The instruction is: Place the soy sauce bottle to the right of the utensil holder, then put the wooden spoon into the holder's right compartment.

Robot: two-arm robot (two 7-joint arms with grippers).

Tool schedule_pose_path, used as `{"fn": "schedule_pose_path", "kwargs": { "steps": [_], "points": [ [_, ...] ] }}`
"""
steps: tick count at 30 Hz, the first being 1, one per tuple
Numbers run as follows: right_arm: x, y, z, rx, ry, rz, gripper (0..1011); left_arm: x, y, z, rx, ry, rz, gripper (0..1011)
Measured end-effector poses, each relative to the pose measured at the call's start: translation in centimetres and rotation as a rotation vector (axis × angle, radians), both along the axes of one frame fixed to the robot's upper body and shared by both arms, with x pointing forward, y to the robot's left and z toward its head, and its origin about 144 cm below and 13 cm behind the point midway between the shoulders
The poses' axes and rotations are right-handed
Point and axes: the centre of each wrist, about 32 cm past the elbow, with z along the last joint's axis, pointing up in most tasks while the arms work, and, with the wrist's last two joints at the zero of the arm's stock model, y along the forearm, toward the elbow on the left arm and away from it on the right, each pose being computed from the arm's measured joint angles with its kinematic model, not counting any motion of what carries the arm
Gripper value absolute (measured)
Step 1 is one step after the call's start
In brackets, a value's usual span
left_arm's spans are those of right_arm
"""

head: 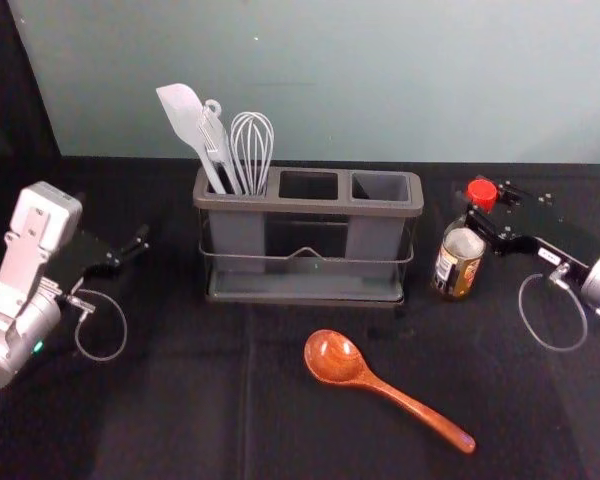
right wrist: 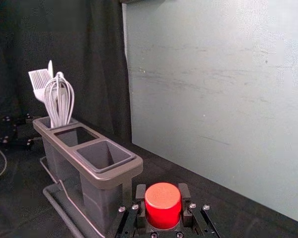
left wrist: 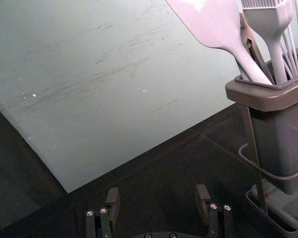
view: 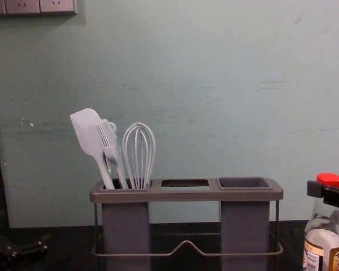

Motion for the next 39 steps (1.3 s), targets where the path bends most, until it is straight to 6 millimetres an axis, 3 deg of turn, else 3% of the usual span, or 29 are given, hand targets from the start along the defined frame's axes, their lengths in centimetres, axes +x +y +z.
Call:
{"fn": "schedule_pose_path", "kwargs": {
  "steps": [12, 20, 24, 28, 33, 39],
  "points": [
    [-0.02, -0.02, -0.02, 0.000, 0.000, 0.000, 407, 0.00, 0.00, 0.00, 0.000, 0.000, 0.000, 1005],
    [-0.03, -0.04, 0.00, 0.000, -0.001, 0.000, 679, 0.00, 0.00, 0.00, 0.000, 0.000, 0.000, 1005],
    [-0.03, -0.05, 0.01, 0.000, -0.002, 0.001, 756, 0.00, 0.00, 0.00, 0.000, 0.000, 0.000, 1005],
    [-0.03, -0.04, 0.02, 0.000, -0.002, 0.001, 917, 0.00, 0.00, 0.00, 0.000, 0.000, 0.000, 1005],
    [-0.03, -0.04, 0.03, 0.000, -0.003, 0.001, 1002, 0.00, 0.00, 0.00, 0.000, 0.000, 0.000, 1005],
    [-0.03, -0.04, 0.03, 0.000, -0.003, 0.001, 1002, 0.00, 0.00, 0.00, 0.000, 0.000, 0.000, 1005]
  ]
}}
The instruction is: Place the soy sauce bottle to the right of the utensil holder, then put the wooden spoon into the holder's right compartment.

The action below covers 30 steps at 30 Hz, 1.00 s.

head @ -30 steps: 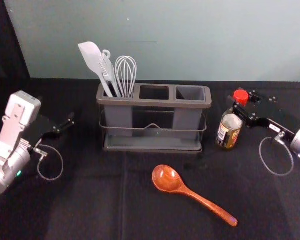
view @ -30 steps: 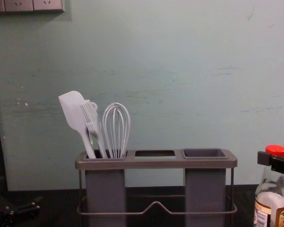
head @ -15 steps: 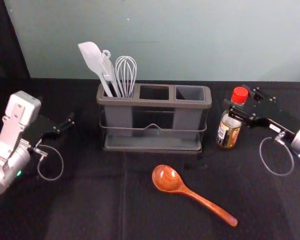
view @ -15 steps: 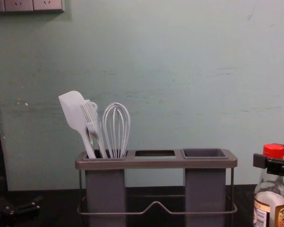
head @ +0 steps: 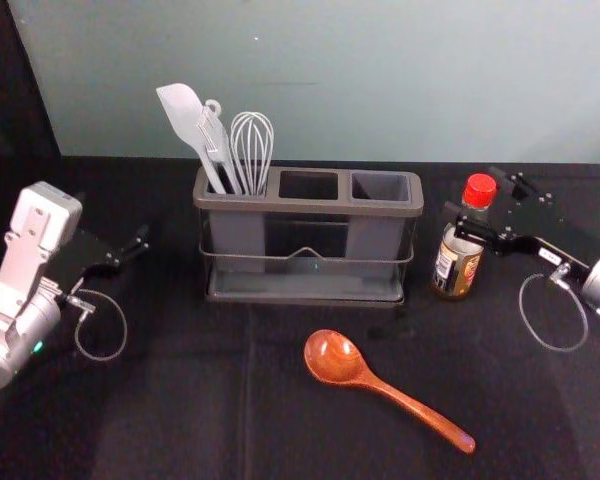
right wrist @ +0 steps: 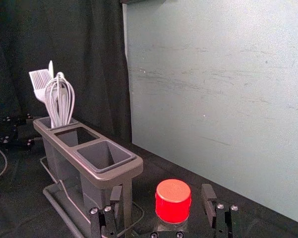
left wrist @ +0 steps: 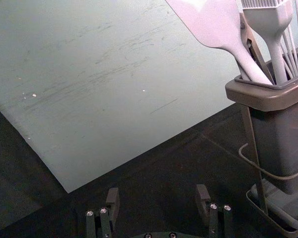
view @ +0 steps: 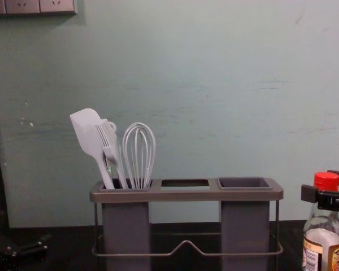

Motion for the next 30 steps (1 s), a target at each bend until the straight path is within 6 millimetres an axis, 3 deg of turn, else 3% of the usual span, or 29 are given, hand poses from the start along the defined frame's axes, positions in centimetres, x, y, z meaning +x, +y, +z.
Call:
{"fn": "schedule_pose_path", "kwargs": {
  "steps": [12, 30],
  "points": [
    [-0.3, 0.0, 0.6, -0.003, -0.025, 0.010, 1002, 0.0, 0.0, 0.0, 0.000, 0.000, 0.000, 1005],
    [-1.9, 0.6, 4.8, 0.000, -0.082, 0.078, 1002, 0.0, 0.0, 0.0, 0.000, 0.000, 0.000, 1005]
  ]
}}
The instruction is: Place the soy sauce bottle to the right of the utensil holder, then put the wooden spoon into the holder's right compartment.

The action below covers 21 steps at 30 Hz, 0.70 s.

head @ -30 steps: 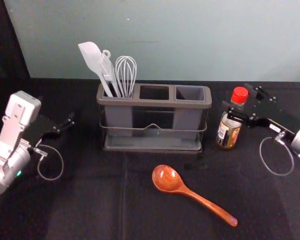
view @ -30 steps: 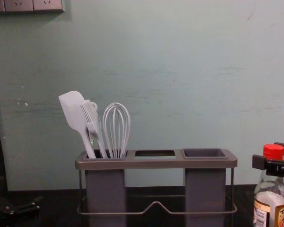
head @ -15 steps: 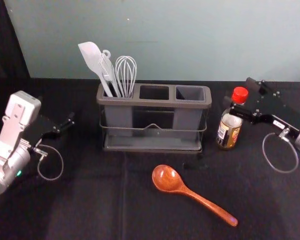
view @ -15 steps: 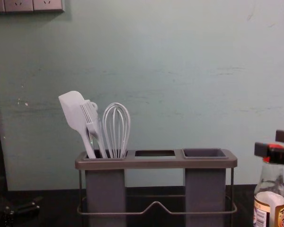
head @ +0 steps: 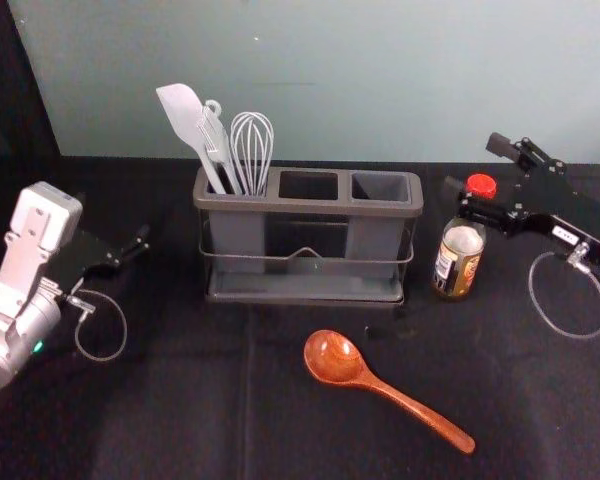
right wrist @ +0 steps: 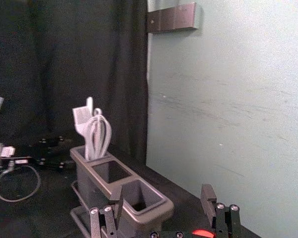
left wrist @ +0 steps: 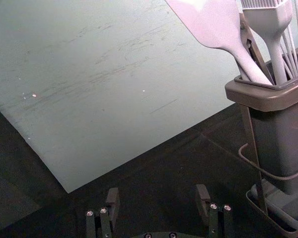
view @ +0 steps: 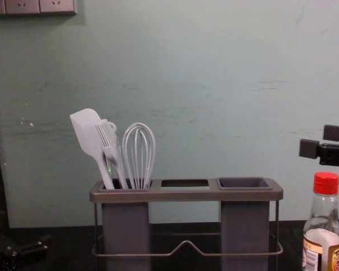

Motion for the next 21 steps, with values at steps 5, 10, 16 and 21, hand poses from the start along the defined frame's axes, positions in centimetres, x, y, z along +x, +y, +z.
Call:
{"fn": "schedule_pose_path", "kwargs": {
  "steps": [5, 10, 16, 21],
  "points": [
    [-0.3, 0.9, 1.0, -0.026, 0.021, 0.073, 1002, 0.0, 0.0, 0.0, 0.000, 0.000, 0.000, 1005],
    [-0.4, 2.2, 1.9, -0.069, 0.061, 0.169, 1002, 0.0, 0.0, 0.0, 0.000, 0.000, 0.000, 1005],
    [-0.3, 4.6, 2.6, -0.134, 0.137, 0.274, 1002, 0.0, 0.0, 0.0, 0.000, 0.000, 0.000, 1005],
    [0.1, 6.8, 3.1, -0.205, 0.240, 0.303, 1002, 0.0, 0.0, 0.0, 0.000, 0.000, 0.000, 1005]
  ]
}}
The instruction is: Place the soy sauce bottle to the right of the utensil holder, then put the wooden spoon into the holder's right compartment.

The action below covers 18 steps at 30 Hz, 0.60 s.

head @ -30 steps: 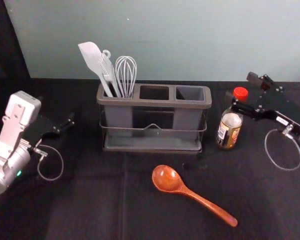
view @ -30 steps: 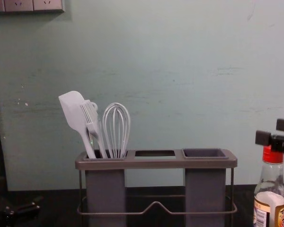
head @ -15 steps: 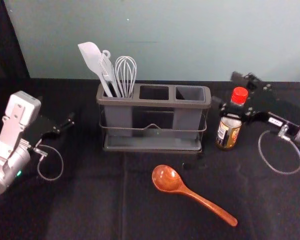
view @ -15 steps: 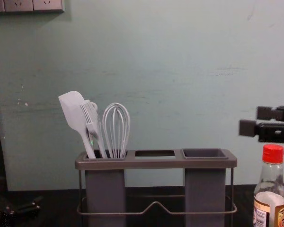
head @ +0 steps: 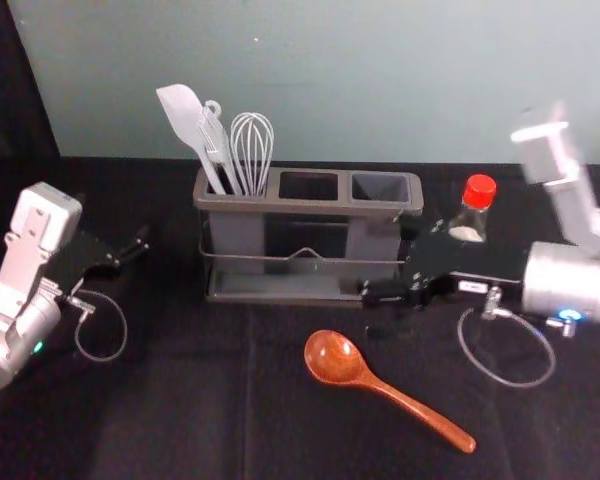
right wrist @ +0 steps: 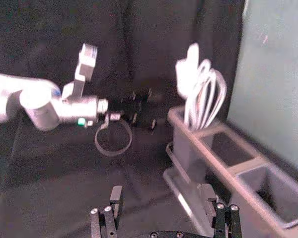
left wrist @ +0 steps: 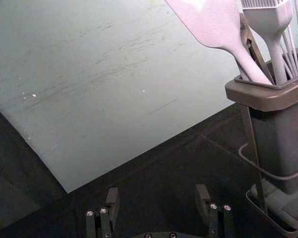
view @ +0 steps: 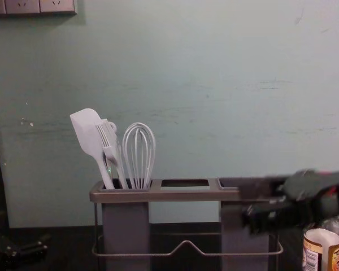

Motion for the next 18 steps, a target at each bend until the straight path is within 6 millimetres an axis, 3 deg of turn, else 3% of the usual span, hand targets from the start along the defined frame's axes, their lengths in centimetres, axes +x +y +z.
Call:
{"fn": "schedule_pose_path", "kwargs": {
  "steps": [7, 18],
  "points": [
    [0.4, 2.6, 0.2, -0.154, 0.125, 0.042, 1002, 0.0, 0.0, 0.0, 0.000, 0.000, 0.000, 1005],
    [0.8, 5.1, -0.5, -0.342, 0.292, 0.070, 1002, 0.0, 0.0, 0.0, 0.000, 0.000, 0.000, 1005]
  ]
}}
